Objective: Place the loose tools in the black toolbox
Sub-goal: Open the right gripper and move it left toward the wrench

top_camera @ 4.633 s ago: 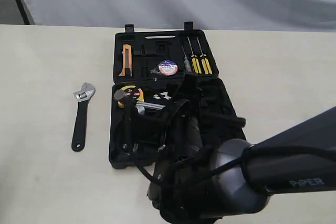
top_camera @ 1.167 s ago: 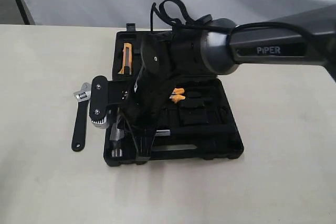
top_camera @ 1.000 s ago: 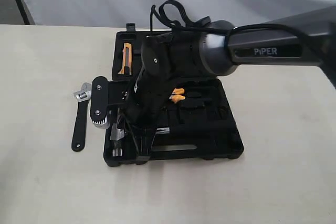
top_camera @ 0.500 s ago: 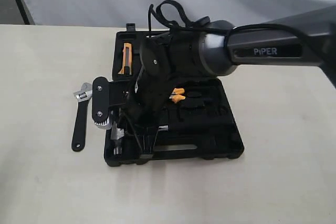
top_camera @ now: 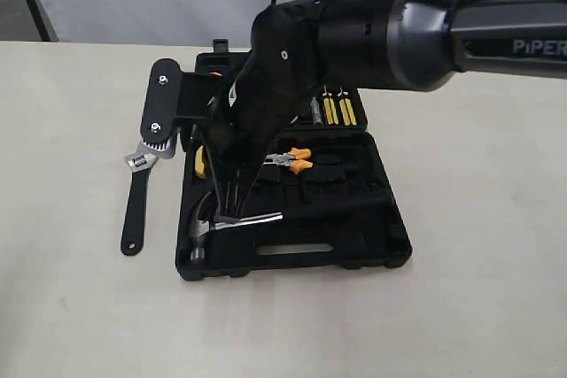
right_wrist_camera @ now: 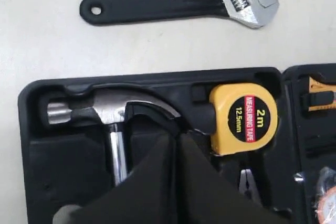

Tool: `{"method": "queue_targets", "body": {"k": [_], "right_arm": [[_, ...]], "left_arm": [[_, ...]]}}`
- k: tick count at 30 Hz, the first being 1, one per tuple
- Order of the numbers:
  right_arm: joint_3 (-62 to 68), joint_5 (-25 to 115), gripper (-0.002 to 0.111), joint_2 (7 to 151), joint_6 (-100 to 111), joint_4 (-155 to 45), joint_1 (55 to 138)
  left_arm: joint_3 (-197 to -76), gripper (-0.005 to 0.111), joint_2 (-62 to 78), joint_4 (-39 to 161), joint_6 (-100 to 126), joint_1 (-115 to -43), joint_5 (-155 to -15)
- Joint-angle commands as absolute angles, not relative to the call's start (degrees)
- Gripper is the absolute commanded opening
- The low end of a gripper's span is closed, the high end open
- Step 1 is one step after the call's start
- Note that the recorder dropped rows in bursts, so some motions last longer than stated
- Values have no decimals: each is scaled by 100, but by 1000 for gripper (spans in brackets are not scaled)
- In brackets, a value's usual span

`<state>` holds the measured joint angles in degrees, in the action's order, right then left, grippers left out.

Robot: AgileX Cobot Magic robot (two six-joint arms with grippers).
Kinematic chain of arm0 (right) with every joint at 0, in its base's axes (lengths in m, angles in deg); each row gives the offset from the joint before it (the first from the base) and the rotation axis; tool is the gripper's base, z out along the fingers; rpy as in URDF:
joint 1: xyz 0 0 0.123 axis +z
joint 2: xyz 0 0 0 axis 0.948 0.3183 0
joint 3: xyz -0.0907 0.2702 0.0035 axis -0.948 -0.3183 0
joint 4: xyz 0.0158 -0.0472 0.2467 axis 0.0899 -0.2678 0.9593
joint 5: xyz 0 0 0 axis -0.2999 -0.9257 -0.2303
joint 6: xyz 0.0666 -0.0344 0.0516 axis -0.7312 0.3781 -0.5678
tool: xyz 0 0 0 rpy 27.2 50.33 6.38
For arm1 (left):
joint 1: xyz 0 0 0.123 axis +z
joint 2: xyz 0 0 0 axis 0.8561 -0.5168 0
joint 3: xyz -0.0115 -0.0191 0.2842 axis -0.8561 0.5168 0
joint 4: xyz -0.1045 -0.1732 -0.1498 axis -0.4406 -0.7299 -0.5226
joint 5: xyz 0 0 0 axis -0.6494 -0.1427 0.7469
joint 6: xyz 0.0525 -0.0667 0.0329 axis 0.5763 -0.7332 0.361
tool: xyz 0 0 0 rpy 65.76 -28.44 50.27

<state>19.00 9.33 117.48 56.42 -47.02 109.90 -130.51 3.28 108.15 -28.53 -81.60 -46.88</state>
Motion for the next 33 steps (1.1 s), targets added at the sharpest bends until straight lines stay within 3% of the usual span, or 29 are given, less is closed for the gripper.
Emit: {"method": "queue_targets", "body": {"k": [1,17,33], "right_arm": [[1906,427,0,11836,5511,-4793,10865],[1906,70,0,12720,5168,-4860,10686],[2188,73,0,12577,4830,-4840,10686]], "left_arm": [[-12997,1,374,10737,-2912,-8142,-4785],[-12997,1,374,10737,-2912,-8142,-4785],[-12997,1,374,10737,-2912,-8142,-4785]]}}
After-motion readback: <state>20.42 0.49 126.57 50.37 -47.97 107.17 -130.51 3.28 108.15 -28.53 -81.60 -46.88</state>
